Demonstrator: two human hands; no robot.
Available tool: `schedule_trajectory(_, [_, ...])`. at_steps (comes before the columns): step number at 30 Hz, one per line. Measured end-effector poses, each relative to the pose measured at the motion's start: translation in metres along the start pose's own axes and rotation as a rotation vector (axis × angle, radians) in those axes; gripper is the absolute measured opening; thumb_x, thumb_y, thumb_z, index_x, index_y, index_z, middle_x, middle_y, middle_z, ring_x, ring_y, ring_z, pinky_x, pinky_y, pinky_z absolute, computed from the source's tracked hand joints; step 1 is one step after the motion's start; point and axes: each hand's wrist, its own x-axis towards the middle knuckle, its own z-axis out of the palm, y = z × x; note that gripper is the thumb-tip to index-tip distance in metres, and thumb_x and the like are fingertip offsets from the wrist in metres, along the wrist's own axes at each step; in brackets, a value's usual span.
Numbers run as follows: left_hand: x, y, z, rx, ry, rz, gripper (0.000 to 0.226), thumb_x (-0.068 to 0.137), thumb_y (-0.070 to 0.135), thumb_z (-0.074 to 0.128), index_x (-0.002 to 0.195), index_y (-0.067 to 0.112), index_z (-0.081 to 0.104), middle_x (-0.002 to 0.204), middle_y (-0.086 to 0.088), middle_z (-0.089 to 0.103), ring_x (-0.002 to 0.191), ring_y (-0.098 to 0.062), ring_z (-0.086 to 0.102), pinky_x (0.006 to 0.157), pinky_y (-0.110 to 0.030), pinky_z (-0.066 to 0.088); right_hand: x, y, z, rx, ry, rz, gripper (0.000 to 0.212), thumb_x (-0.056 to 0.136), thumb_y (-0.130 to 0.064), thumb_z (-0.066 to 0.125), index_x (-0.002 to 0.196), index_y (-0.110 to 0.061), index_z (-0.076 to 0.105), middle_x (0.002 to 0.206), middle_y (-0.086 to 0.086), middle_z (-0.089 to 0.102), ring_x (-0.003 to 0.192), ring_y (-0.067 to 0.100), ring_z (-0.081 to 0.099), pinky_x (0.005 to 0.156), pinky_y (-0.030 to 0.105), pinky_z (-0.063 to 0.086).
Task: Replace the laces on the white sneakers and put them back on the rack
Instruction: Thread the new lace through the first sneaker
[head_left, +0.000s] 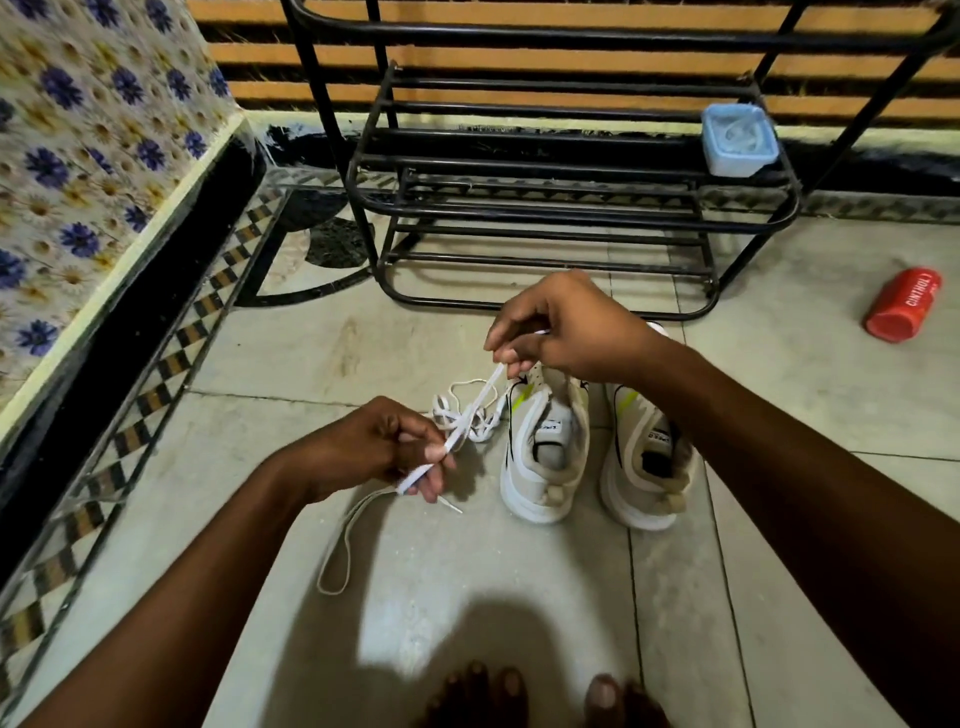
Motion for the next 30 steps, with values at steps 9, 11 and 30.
schedule_trajectory(9, [0.088, 0.001, 0.029, 0.949, 0.36, 0.054, 0.043, 0.078, 0.021, 0.077, 0.119, 0.027, 0.065, 0.116, 0.0, 0.065, 0.112, -0.025, 0.058, 0.09, -0.038, 0.048, -0.027, 0.009, 0.004, 0.061, -0.021, 0.108, 0.029, 0.087, 0.022, 0.055, 0.097, 0.0, 0.072, 0.093, 0.022, 0.068, 0.078, 0.025, 0.077, 0.075, 0.049, 0.064])
schedule_trajectory(11, [0.101, 0.009, 0.043, 1.25, 0.264, -0.029, 0.046, 0.077, 0.038, 0.077, 0.117, 0.029, 0.057, 0.116, 0.002, 0.061, 0.118, -0.023, 0.054, 0.092, -0.039, 0.044, -0.031, 0.011, 0.003, 0.051, -0.013, 0.105, 0.031, 0.086, 0.022, 0.053, 0.095, -0.001, 0.072, 0.09, 0.021, 0.069, 0.076, 0.024, 0.077, 0.073, 0.05, 0.063])
schedule_trajectory(30, [0.129, 0.042, -0.08, 0.586, 0.903, 0.125, 0.005, 0.091, 0.013, 0.076, 0.095, 0.012, 0.079, 0.085, -0.006, 0.075, 0.08, -0.02, 0.07, 0.073, -0.026, 0.048, -0.024, 0.031, 0.004, 0.029, 0.184, 0.183, 0.014, 0.089, 0.003, 0.07, 0.097, -0.009, 0.072, 0.082, 0.006, 0.077, 0.072, 0.0, 0.074, 0.074, 0.027, 0.062])
